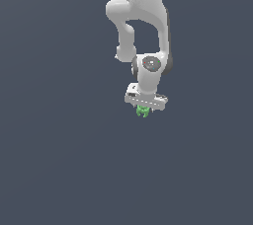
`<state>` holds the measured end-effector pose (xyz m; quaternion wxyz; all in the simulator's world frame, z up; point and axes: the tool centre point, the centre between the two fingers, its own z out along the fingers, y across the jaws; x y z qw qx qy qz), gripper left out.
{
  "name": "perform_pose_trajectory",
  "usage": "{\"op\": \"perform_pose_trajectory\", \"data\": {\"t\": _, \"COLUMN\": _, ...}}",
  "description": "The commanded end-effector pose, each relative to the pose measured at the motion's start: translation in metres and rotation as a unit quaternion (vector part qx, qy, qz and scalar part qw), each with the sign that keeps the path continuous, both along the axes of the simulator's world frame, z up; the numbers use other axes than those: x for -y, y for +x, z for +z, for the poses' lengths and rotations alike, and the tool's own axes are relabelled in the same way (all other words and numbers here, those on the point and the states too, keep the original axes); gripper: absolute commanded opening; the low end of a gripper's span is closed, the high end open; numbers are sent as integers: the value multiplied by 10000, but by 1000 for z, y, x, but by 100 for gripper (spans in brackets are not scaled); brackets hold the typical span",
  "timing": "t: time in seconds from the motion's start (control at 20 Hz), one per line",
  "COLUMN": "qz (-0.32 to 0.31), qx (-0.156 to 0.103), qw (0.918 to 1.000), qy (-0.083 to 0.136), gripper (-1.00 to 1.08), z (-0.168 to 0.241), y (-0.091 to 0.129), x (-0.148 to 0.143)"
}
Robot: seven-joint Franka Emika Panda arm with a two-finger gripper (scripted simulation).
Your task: Pick up the object and move it to a goal position.
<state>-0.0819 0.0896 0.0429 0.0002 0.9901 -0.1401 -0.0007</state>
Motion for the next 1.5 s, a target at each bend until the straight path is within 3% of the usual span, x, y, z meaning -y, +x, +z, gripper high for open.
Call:
{"op": "perform_pose_trajectory", "data": {"t": 0.0, "qz": -1, "qx": 7, "qw": 10000, "qy": 1, "gripper": 100, "z": -2, "y": 1, "x": 0}}
{"op": "perform_pose_trajectory", "data": {"t": 0.05, "qz": -1, "qx": 7, "qw": 10000, "qy": 1, "gripper": -100, "z": -2, "y": 1, "x": 0}}
{"op": "perform_pose_trajectory", "data": {"t": 0.85, "qz": 4, "qx": 12, "qw": 10000, "qy": 4, "gripper": -100, "z": -1, "y": 7, "x": -3}}
{"op": "perform_pose_trajectory", "data": {"t": 1.45, "qz": 4, "qx": 12, "qw": 10000, "qy": 4, "gripper": -100, "z": 3, "y": 55, "x": -24}}
